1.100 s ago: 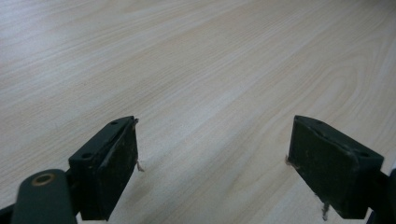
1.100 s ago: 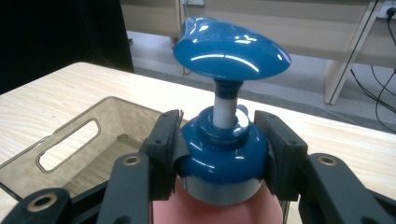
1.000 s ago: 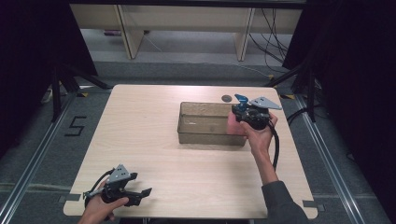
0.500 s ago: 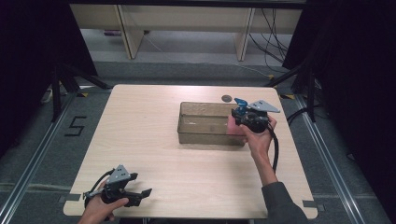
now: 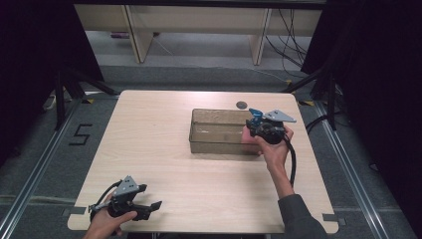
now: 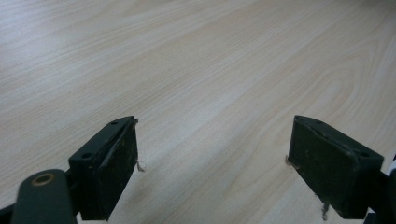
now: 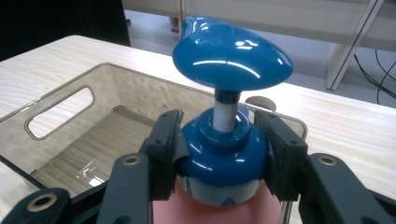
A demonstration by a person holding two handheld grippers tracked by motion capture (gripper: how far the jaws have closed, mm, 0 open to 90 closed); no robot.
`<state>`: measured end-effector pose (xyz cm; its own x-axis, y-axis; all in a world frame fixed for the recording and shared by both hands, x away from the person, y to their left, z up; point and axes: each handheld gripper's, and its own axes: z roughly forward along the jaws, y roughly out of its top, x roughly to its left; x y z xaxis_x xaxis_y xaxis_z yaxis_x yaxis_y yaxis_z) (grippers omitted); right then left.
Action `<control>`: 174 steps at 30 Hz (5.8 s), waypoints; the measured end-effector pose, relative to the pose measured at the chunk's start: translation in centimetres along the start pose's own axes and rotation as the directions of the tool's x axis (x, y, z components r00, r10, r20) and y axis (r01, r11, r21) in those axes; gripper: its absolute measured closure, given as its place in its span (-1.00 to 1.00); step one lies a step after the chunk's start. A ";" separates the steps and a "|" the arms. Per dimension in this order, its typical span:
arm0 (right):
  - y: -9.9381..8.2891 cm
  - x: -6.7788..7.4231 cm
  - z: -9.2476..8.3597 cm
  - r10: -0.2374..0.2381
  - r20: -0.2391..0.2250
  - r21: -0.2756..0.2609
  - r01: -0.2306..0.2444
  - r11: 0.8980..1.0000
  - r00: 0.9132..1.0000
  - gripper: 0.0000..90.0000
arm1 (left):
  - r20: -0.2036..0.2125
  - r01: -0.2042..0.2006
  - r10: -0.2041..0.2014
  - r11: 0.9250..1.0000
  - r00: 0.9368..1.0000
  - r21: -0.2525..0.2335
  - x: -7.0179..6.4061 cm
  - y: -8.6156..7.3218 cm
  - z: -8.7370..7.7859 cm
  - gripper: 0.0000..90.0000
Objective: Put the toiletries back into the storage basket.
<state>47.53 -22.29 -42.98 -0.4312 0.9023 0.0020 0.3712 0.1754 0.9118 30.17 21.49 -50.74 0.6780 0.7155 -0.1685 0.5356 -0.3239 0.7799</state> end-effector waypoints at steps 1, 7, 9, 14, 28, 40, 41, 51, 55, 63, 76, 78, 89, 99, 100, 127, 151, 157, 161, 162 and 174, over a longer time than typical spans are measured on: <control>-0.2 0.0 0.1 0.007 -0.016 0.001 -0.007 1.000 1.000 0.18 | -0.002 -0.004 0.004 1.000 1.000 0.003 0.1 0.0 0.0 -0.66; -0.7 0.2 0.3 0.028 -0.003 0.021 -0.028 0.999 1.000 0.18 | -0.003 0.004 -0.004 1.000 1.000 -0.017 0.0 0.0 0.1 -0.66; -0.9 0.1 0.4 0.020 0.000 0.023 -0.020 1.000 1.000 0.18 | -0.004 0.002 -0.002 1.000 1.000 -0.009 0.0 0.0 0.0 -0.66; -1.1 0.4 0.4 0.015 0.006 0.013 -0.015 1.000 1.000 0.18 | -0.006 0.004 -0.004 1.000 1.000 -0.013 0.0 0.1 0.0 -0.66; -1.0 -0.5 -1.3 0.117 -0.016 -0.034 -0.118 0.992 0.993 -0.44 | -0.010 -0.001 0.001 1.000 1.000 -0.015 -0.1 0.0 0.0 -0.66; -0.8 0.4 -2.3 0.121 -0.041 -0.033 -0.122 0.992 0.992 -0.49 | -0.007 -0.006 0.006 1.000 1.000 -0.006 0.1 0.0 -0.1 -0.66; -0.8 0.4 -2.3 0.121 -0.041 -0.033 -0.122 0.992 0.992 -0.49 | -0.006 0.007 -0.007 1.000 1.000 -0.017 0.0 0.0 0.0 -0.66; -1.2 0.7 -3.0 0.168 -0.038 -0.028 -0.170 0.985 0.985 -0.48 | -0.008 0.004 -0.004 1.000 1.000 -0.016 0.0 0.0 0.0 -0.66; -1.4 0.6 -3.3 0.144 -0.032 -0.031 -0.145 0.989 0.989 -0.49 | -0.007 -0.009 0.009 1.000 1.000 -0.010 0.1 0.0 -0.1 -0.66; -1.4 1.2 -3.9 0.139 -0.035 -0.026 -0.140 0.990 0.990 -0.49 | -0.006 0.003 -0.003 1.000 1.000 -0.014 0.0 0.0 0.0 -0.66; -1.8 1.9 -4.5 0.176 -0.053 -0.016 -0.177 0.984 0.983 -0.50 | -0.006 0.002 -0.002 1.000 1.000 -0.014 0.0 0.0 0.0 -0.66; -1.8 1.9 -4.6 0.161 -0.058 -0.019 -0.163 0.987 0.985 -0.50 | -0.006 0.003 -0.003 1.000 1.000 -0.015 0.0 0.1 0.0 -0.66; -1.9 2.6 -5.2 0.146 -0.072 -0.020 -0.148 0.989 0.987 -0.52 | -0.007 0.002 -0.002 1.000 1.000 -0.014 0.0 0.1 0.0 -0.66; -2.4 3.0 -5.5 0.142 -0.086 -0.021 -0.144 0.989 0.986 -0.51 | -0.007 0.001 -0.002 1.000 1.000 -0.014 0.0 0.0 0.0 -0.66; -2.4 3.0 -5.5 0.142 -0.086 -0.021 -0.144 0.989 0.986 -0.51 | -0.007 0.001 -0.002 1.000 1.000 -0.014 0.0 0.0 0.0 -0.66; -3.3 4.3 -6.4 0.166 -0.148 -0.012 -0.169 0.985 0.975 -0.52 | -0.013 -0.002 0.002 1.000 1.000 -0.002 0.1 0.2 -0.1 -0.66; -3.9 5.5 -6.7 0.115 -0.168 -0.012 -0.119 0.993 0.979 -0.53 | -0.015 -0.006 0.006 1.000 1.000 0.002 0.2 0.0 -0.1 -0.66; -4.0 6.2 -6.9 0.112 -0.178 0.002 -0.114 0.993 0.978 -0.53 | -0.020 -0.016 0.016 1.000 1.000 -0.001 0.1 0.0 -0.1 -0.66; -4.1 6.6 -6.9 0.120 -0.190 0.006 -0.121 0.993 0.974 -0.53 | -0.014 -0.016 0.016 1.000 1.000 -0.001 0.1 0.0 -0.1 -0.66; -4.2 6.5 -6.9 0.099 -0.191 0.002 -0.100 0.995 0.977 -0.53 | -0.014 -0.016 0.016 1.000 1.000 -0.001 0.1 0.0 -0.1 -0.66; -4.6 7.1 -7.1 0.121 -0.211 0.019 -0.120 0.993 0.970 -0.52 | -0.008 -0.004 0.003 1.000 1.000 -0.001 0.1 0.0 -0.1 -0.66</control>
<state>36.89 -19.47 -44.24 -0.5467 0.8133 0.1989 0.4354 0.0733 0.8973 30.21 21.61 -50.69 0.6758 0.7193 -0.1609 0.5329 -0.3260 0.7808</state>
